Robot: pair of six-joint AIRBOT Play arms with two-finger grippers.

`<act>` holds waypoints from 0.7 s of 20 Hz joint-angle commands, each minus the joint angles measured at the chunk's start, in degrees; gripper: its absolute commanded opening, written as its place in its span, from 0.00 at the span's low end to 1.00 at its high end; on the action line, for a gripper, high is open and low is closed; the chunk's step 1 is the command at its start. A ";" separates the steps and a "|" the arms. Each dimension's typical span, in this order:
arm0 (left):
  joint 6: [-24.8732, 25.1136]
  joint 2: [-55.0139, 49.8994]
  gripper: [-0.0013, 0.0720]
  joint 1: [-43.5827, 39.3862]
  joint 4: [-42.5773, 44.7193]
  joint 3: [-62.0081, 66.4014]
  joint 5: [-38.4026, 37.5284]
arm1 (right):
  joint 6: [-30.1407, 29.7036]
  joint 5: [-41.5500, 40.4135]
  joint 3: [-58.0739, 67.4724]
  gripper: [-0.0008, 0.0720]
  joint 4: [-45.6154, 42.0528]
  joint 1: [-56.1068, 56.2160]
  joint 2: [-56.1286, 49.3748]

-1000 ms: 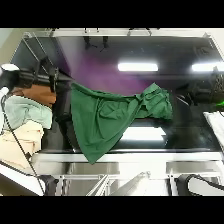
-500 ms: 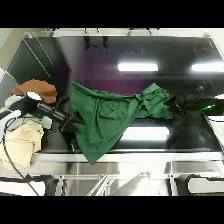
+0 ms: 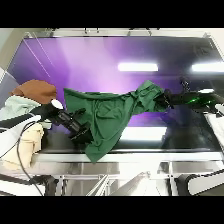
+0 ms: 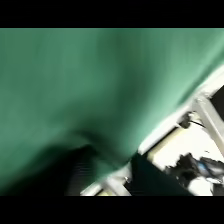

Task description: Fold the shirts.

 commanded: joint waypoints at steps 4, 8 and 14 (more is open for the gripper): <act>-1.36 -3.78 0.03 -2.84 8.24 13.42 2.01 | -1.33 7.34 1.70 0.04 2.51 -0.98 0.13; 1.86 7.26 0.04 1.88 -1.33 23.41 -2.38 | -5.18 15.56 1.70 0.04 7.65 -4.00 11.04; 5.73 30.36 0.04 14.93 -19.89 44.59 -6.54 | -11.41 12.33 2.54 0.04 29.35 -12.31 44.00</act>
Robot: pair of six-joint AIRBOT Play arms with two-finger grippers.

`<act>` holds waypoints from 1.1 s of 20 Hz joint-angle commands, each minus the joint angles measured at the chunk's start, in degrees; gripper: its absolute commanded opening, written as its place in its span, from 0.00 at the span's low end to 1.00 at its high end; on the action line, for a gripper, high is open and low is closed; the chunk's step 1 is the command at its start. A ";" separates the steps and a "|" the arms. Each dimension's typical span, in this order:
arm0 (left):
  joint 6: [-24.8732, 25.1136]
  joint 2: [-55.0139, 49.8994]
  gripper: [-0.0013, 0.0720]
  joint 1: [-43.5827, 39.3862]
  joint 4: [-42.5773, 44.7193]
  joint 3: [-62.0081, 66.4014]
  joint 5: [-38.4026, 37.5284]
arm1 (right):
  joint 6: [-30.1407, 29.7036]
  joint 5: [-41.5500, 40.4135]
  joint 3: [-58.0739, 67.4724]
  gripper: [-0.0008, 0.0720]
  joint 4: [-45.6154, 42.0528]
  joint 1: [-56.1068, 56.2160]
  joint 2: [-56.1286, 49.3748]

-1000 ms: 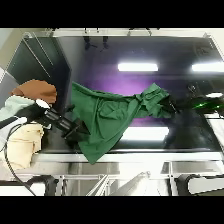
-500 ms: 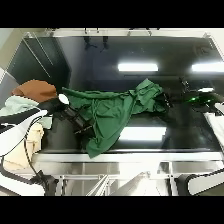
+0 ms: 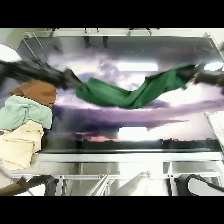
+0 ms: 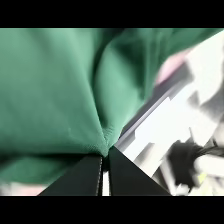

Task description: Fold the shirts.

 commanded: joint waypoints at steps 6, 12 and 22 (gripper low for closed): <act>2.84 22.25 0.04 28.87 -8.31 19.45 -0.85 | -3.91 -13.88 1.05 0.04 4.09 -10.56 37.00; 8.17 20.46 0.04 28.79 -12.83 4.59 -1.33 | 3.04 -9.73 -3.54 0.04 -4.85 -7.85 33.79; 10.58 -23.78 1.00 14.99 -12.55 3.52 1.46 | 3.43 -16.11 -10.97 0.55 -12.55 3.21 -5.79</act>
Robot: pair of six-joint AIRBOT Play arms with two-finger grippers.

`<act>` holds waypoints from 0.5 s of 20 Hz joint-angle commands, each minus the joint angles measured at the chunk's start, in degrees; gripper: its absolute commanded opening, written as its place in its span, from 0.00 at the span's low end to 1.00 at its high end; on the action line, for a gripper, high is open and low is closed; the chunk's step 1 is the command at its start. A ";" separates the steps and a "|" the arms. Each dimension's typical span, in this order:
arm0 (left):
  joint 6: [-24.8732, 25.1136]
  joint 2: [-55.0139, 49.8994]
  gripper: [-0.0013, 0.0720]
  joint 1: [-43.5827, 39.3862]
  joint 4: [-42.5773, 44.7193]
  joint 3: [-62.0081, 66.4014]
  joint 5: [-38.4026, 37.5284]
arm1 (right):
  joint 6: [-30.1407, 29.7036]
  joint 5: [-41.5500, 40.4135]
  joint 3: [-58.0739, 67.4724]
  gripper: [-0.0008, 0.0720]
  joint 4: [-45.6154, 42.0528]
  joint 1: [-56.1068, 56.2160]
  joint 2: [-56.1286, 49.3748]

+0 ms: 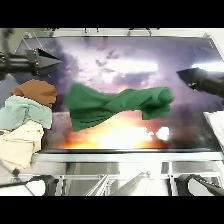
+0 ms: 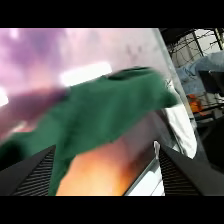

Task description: Fold the shirts.

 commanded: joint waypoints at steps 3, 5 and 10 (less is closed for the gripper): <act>-9.92 -19.04 1.00 3.69 5.55 11.45 -9.77 | 1.77 6.78 1.97 0.55 -10.29 -6.69 -12.11; -13.40 -17.73 0.99 4.11 15.54 8.68 -13.94 | 6.16 8.15 0.85 0.55 -20.39 -10.03 -12.00; -14.21 -6.54 0.98 0.09 30.05 -15.13 -9.31 | 8.81 1.64 -7.23 0.55 -27.87 -11.26 -14.82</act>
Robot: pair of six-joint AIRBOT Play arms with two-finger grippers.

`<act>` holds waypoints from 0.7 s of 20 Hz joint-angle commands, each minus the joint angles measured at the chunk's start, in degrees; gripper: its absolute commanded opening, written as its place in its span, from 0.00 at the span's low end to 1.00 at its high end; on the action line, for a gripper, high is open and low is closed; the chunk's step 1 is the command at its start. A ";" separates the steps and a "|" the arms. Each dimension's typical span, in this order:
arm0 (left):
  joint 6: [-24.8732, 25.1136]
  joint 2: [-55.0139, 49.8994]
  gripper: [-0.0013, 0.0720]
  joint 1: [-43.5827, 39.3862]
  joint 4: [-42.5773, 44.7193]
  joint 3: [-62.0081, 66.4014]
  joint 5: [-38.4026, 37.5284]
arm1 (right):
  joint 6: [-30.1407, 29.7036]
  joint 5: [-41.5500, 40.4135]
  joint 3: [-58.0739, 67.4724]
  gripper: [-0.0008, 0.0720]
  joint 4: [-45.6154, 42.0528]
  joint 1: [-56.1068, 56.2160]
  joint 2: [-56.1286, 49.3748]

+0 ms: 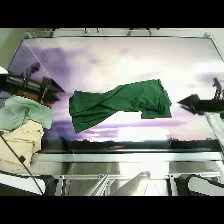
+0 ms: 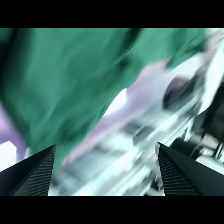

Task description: Fold the shirts.

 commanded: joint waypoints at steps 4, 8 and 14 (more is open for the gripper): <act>-1.70 5.99 0.98 -6.49 10.23 -21.79 8.74 | 1.62 -3.96 -4.02 0.54 -3.72 -0.13 -9.07; -1.75 1.44 0.98 -11.98 9.70 -22.77 10.12 | -3.15 -3.39 -3.91 0.47 5.70 2.27 -13.09; -1.79 -6.71 0.55 -20.15 9.88 -12.85 10.80 | -3.67 -3.76 -1.40 0.03 9.35 7.15 -14.03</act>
